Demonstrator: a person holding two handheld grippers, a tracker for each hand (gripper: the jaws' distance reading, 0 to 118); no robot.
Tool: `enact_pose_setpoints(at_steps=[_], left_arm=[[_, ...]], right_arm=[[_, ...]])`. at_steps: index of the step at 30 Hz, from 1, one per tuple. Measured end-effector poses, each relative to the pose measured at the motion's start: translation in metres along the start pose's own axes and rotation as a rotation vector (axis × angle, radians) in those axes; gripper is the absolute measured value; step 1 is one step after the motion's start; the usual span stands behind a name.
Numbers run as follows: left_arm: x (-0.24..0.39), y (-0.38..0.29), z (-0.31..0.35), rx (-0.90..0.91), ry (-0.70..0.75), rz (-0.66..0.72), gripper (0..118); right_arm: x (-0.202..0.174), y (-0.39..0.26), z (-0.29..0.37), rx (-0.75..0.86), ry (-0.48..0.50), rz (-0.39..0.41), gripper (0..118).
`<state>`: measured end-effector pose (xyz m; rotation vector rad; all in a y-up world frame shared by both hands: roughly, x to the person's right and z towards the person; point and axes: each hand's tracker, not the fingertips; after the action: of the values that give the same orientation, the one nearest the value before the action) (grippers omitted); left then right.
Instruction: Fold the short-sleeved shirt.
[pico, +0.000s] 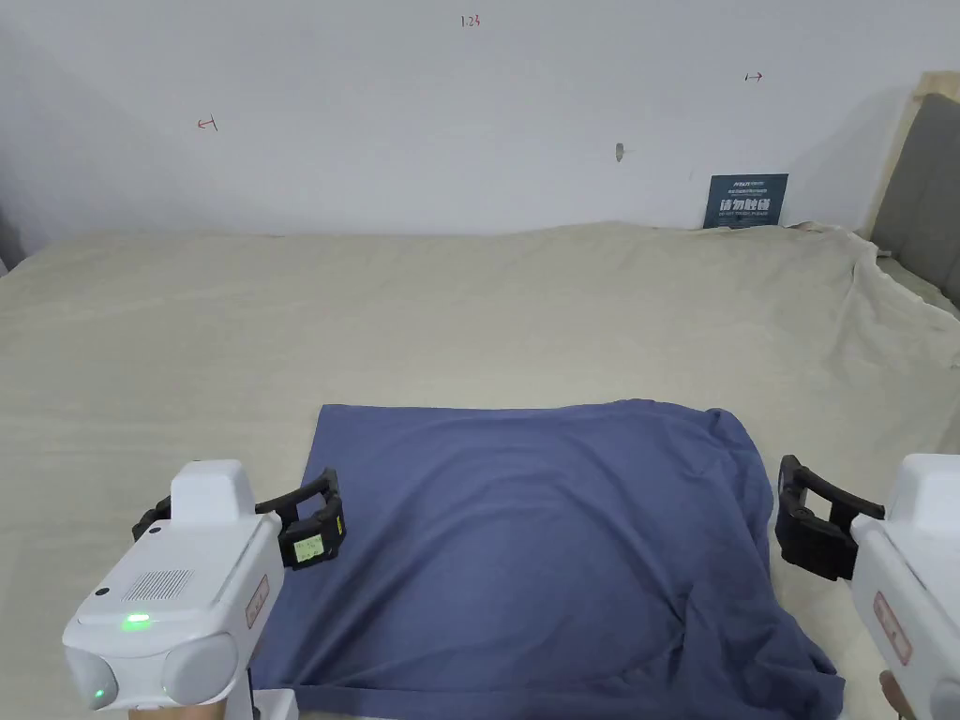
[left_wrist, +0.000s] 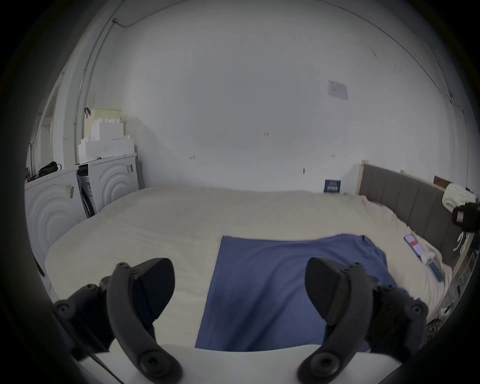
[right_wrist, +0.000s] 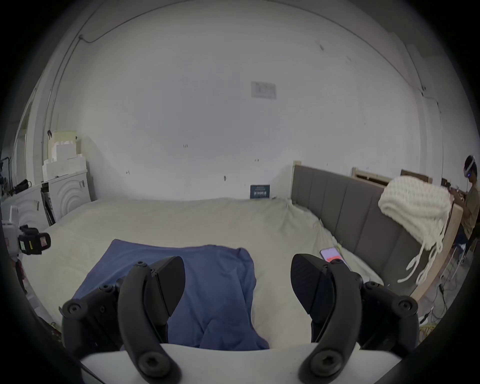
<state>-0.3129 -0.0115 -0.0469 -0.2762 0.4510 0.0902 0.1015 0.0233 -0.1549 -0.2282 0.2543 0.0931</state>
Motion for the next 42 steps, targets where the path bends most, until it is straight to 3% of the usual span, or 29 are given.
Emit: enact_pose_setpoints(at_steps=[1,3,5,7,9,11,20,26,30,31,32,35,37,39,42], left_arm=[[0.0,0.0,0.003,0.03,-0.01,0.017,87],[0.001,-0.001,0.008,0.068,-0.026,0.019,68],[0.004,-0.003,0.01,0.076,-0.01,-0.015,40],[0.007,-0.006,0.012,0.083,-0.009,-0.057,33],[0.006,-0.009,0.015,0.088,-0.044,-0.059,4],[0.005,-0.011,0.016,0.091,-0.039,-0.041,0],[-0.007,-0.015,0.006,0.006,-0.037,0.02,0],[-0.025,-0.034,-0.016,-0.216,-0.048,0.097,1],[-0.038,-0.062,-0.031,-0.39,-0.033,0.136,10],[-0.041,-0.07,-0.033,-0.43,-0.034,0.143,14],[-0.043,-0.077,-0.034,-0.45,-0.028,0.144,26],[-0.051,-0.096,-0.038,-0.538,-0.015,0.148,74],[-0.056,-0.108,-0.04,-0.591,0.015,0.152,78],[-0.062,-0.119,-0.043,-0.624,0.04,0.147,92],[-0.069,-0.132,-0.048,-0.668,0.047,0.128,93]], right_arm=[[-0.002,-0.001,0.0,0.01,-0.005,0.015,86],[-0.007,-0.002,0.002,0.023,-0.01,0.023,74],[-0.009,-0.003,0.005,0.035,-0.004,0.022,44],[-0.013,-0.005,0.006,0.046,-0.007,0.02,39],[-0.013,-0.006,0.004,0.047,-0.007,0.024,5],[-0.014,-0.008,0.005,0.05,0.008,0.013,0],[-0.017,-0.01,0.002,0.039,0.022,0.016,0],[-0.016,-0.015,-0.001,0.018,0.025,0.013,0],[-0.014,-0.021,-0.003,-0.006,0.026,0.005,0],[-0.014,-0.023,-0.004,-0.014,0.027,0.004,0],[-0.013,-0.025,-0.005,-0.021,0.026,0.003,0],[-0.012,-0.03,-0.006,-0.043,0.026,0.004,0],[-0.011,-0.033,-0.007,-0.056,0.026,0.001,0],[-0.009,-0.035,-0.007,-0.067,0.024,-0.005,0],[-0.007,-0.037,-0.008,-0.08,0.021,0.0,0]])
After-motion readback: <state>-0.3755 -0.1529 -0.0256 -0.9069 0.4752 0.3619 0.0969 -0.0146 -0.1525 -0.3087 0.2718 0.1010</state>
